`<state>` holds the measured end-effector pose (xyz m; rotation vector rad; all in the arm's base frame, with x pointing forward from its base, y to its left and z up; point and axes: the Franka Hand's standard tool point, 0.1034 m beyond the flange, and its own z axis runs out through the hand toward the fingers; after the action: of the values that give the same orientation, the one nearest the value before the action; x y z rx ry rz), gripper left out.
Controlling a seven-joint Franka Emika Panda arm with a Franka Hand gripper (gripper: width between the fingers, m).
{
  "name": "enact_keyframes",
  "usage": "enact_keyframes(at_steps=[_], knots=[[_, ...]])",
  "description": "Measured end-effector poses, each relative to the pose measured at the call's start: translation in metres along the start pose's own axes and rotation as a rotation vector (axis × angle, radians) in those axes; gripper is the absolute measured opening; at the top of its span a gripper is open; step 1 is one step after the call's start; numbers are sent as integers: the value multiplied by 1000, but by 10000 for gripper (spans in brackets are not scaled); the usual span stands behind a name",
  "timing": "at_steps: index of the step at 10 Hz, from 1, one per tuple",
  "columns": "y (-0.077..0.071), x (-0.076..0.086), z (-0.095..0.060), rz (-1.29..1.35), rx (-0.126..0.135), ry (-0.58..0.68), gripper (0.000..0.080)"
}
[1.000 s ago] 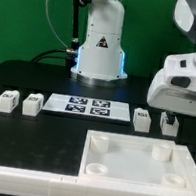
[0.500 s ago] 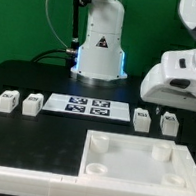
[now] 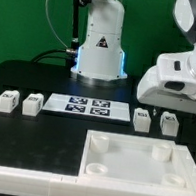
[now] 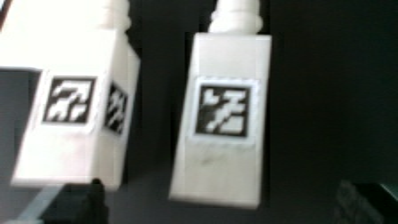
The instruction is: Assemble one leg
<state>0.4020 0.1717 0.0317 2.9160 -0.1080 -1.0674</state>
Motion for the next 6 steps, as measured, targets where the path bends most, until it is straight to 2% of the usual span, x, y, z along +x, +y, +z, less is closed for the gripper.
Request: enact_keyframes(at_steps=[1, 3, 6], knots=[[-4, 0, 6, 27, 34, -58, 649], [-7, -1, 15, 42, 61, -98, 649], [-6, -1, 22, 45, 58, -115, 649]])
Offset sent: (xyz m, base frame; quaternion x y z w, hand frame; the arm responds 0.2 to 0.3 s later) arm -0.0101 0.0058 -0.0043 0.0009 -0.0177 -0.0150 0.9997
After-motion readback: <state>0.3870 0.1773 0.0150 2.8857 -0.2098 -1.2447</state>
